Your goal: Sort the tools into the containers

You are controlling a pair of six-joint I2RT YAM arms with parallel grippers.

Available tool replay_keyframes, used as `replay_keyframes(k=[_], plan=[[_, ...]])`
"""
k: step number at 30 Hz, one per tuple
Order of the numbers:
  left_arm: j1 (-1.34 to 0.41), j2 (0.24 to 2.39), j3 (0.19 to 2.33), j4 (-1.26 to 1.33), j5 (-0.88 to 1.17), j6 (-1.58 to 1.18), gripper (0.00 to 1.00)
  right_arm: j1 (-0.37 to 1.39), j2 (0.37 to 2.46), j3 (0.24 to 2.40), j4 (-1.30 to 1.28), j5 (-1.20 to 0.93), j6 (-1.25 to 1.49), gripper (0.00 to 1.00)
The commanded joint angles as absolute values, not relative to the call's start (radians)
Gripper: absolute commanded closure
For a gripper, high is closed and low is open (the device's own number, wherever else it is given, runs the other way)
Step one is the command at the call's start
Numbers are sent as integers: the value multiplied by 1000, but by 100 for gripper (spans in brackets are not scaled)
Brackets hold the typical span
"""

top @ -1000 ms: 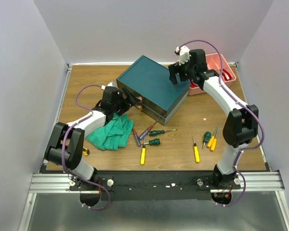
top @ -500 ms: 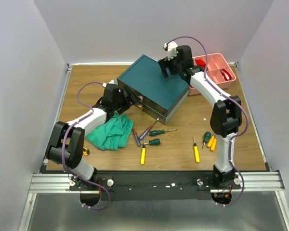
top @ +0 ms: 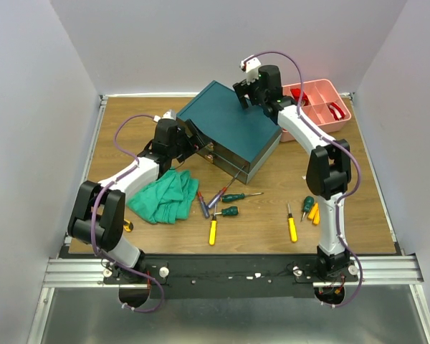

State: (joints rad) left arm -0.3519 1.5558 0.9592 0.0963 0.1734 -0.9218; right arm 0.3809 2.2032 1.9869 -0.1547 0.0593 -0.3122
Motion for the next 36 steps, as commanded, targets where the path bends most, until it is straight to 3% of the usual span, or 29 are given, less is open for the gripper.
replay_keyframes(k=[1, 12, 28, 36], plan=[[-362, 1592, 1014, 57, 124, -936, 1, 394, 2241, 1971, -207, 113, -350, 0], [-374, 1605, 974, -73, 88, -937, 2, 400, 2237, 1974, -189, 143, -371, 0], [-264, 1253, 753, -324, 29, -658, 1, 405, 2221, 1939, -193, 146, -383, 0], [-238, 1166, 788, -395, -56, -592, 1, 413, 2175, 1905, -186, 152, -399, 0]])
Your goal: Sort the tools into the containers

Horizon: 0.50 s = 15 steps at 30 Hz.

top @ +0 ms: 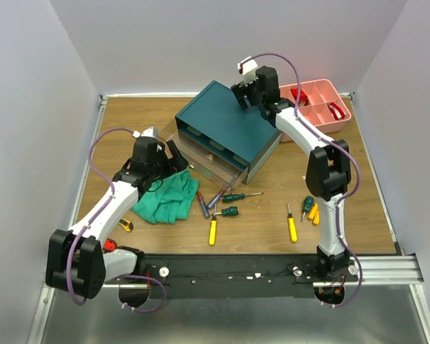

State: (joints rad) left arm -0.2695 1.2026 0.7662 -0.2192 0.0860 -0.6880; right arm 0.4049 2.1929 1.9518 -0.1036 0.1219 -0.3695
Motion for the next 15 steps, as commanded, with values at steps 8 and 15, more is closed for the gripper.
replay_keyframes(k=[8, 15], plan=[[-129, 1092, 956, -676, -325, -529, 1, 414, 2109, 1881, -187, 155, -385, 0], [43, 1048, 940, -842, -404, -529, 1, 414, 2063, 1853, -202, 141, -377, 0]])
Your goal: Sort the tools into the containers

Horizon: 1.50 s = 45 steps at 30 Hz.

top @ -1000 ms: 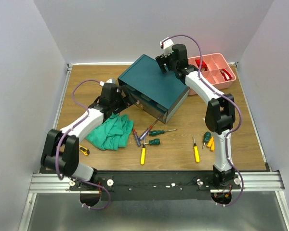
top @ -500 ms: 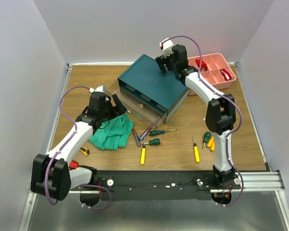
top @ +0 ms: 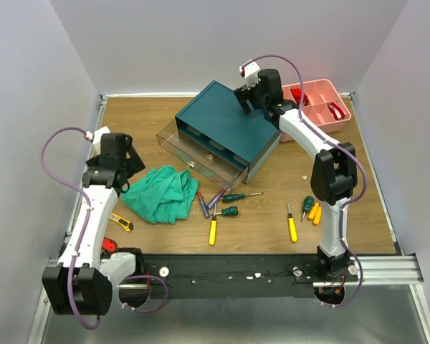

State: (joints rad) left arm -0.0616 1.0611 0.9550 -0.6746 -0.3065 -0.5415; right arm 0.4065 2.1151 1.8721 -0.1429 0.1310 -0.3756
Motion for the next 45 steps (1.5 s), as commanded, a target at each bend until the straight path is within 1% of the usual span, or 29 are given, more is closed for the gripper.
replay_keyframes(k=[1, 3, 6, 12, 14, 29, 33, 35, 36, 37, 39, 40, 45], plan=[[60, 1054, 937, -865, -384, -560, 1, 413, 2057, 1853, -207, 137, -374, 0], [96, 1089, 960, -911, -341, -592, 1, 414, 2045, 1852, -215, 129, -370, 0], [162, 1101, 934, -902, -149, -548, 1, 414, 2033, 1842, -224, 118, -365, 0], [236, 1166, 882, -986, -251, -666, 1, 414, 2011, 1804, -216, 118, -373, 0], [238, 1173, 873, -980, -213, -654, 1, 414, 2002, 1793, -215, 121, -379, 0], [239, 1124, 828, -933, -199, -666, 1, 414, 2006, 1798, -221, 115, -368, 0], [241, 1129, 831, -942, -209, -670, 1, 414, 2000, 1790, -219, 117, -370, 0], [245, 1150, 842, -966, -245, -684, 1, 414, 1996, 1787, -218, 117, -370, 0], [252, 1163, 847, -974, -252, -687, 2, 414, 1996, 1786, -218, 118, -370, 0], [261, 1175, 859, -995, -259, -695, 6, 414, 1996, 1786, -218, 117, -371, 0], [282, 1207, 870, -1017, -294, -710, 9, 413, 1990, 1786, -221, 120, -376, 0], [287, 1219, 873, -1019, -296, -707, 13, 414, 1987, 1787, -228, 118, -376, 0], [296, 1247, 903, -1048, -296, -687, 14, 414, 1974, 1789, -258, 101, -380, 0]])
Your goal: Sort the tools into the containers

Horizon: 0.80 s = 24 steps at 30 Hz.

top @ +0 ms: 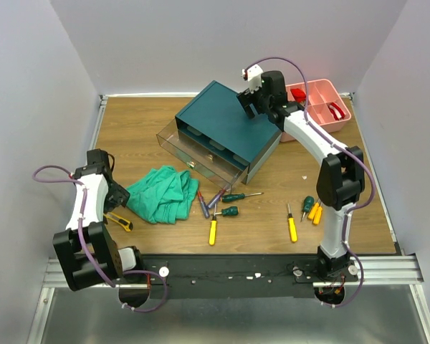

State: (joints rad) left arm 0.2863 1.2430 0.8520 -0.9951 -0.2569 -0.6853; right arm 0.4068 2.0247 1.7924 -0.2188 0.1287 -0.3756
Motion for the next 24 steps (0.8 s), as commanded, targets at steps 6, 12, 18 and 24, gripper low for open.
replay_keyframes(k=[6, 12, 18, 24], plan=[[304, 1327, 879, -1016, -244, -654, 20, 414, 1993, 1836, -291, 89, -374, 0], [313, 1391, 847, -974, -250, -684, 30, 414, 2000, 1859, -299, 80, -368, 0], [314, 1453, 815, -913, -282, -707, 37, 414, 1980, 1821, -291, 78, -371, 0], [310, 1528, 776, -807, -319, -681, 46, 414, 1977, 1812, -287, 78, -367, 0]])
